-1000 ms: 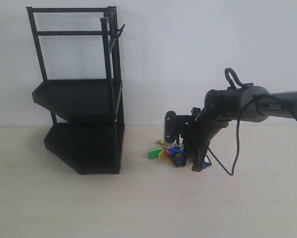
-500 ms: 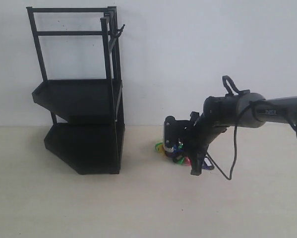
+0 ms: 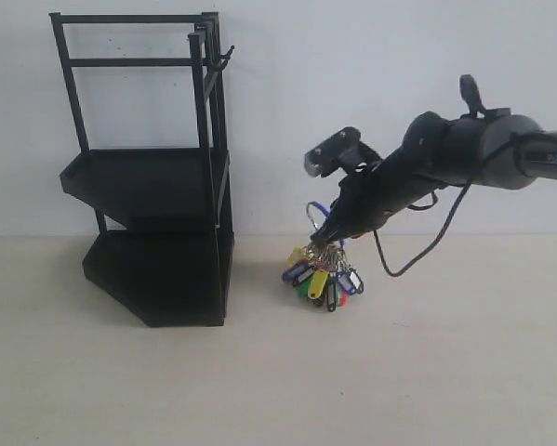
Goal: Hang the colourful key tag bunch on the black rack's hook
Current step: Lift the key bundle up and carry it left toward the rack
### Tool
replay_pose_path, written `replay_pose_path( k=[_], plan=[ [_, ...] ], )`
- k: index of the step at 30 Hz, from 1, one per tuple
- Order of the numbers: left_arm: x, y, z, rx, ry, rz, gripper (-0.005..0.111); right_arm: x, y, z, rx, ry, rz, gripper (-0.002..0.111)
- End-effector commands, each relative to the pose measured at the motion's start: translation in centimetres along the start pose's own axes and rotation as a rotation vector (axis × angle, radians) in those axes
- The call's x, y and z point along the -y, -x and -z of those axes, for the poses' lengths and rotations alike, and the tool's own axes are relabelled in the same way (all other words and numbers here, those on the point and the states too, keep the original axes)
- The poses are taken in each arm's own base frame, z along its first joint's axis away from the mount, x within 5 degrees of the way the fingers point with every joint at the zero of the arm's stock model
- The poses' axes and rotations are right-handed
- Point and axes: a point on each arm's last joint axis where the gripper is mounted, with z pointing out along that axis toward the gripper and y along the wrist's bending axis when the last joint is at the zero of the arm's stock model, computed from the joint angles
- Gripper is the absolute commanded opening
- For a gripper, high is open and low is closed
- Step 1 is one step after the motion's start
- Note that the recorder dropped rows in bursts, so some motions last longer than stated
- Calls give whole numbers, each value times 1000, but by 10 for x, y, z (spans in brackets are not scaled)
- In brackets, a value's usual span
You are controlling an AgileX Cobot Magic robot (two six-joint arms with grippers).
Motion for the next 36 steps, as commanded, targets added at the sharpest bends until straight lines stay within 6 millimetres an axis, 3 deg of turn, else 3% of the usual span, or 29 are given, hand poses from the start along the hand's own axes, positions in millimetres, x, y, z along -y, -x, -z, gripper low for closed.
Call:
replay_pose_path(
  k=[1,5,7,10,16,19,22,27,32,36],
  plan=[
    [0,2,0,10,3,2,4,47,-10,39,22,-24,-371,0],
    [0,2,0,10,3,2,4,84,-30,76,91,130,-583,0],
    [0,2,0,10,3,2,4,91,-39,95,168,222,-613,0],
    [0,2,0,10,3,2,4,100,-53,129,329,222,-691,0],
    [0,2,0,10,3,2,4,81,-67,198,563,103,-621,0],
    [0,2,0,10,3,2,4,61,-61,202,590,181,-578,0],
    [0,2,0,10,3,2,4,39,-49,201,578,236,-386,0],
    [0,2,0,10,3,2,4,51,-41,214,643,94,-507,0],
    [0,2,0,10,3,2,4,14,-25,194,554,165,-317,0],
    [0,2,0,10,3,2,4,27,-21,205,589,8,-427,0]
  ],
)
